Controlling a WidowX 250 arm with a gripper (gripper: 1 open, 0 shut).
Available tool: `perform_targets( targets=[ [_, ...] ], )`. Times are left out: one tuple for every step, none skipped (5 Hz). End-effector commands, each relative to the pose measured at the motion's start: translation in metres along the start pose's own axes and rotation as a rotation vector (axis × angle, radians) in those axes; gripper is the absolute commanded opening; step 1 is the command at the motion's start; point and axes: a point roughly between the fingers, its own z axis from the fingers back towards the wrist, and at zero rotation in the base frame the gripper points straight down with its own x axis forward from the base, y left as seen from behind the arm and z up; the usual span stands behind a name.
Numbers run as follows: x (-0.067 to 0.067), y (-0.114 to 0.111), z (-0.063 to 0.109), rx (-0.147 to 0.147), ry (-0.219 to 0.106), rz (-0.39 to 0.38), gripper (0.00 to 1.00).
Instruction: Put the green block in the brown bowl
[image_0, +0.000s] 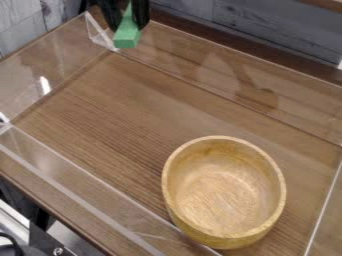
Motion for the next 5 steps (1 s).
perform_targets(
  targets=[
    [0.011, 0.000, 0.018, 0.002, -0.088, -0.055, 0.00],
    [0.016, -0.001, 0.014, -0.003, -0.097, -0.090, 0.00],
    [0.019, -0.003, 0.010, -0.007, -0.104, -0.120, 0.00],
    [0.022, -0.005, 0.008, -0.012, -0.110, -0.150, 0.00],
    [0.024, -0.007, 0.005, -0.017, -0.116, -0.179, 0.00]
  ],
)
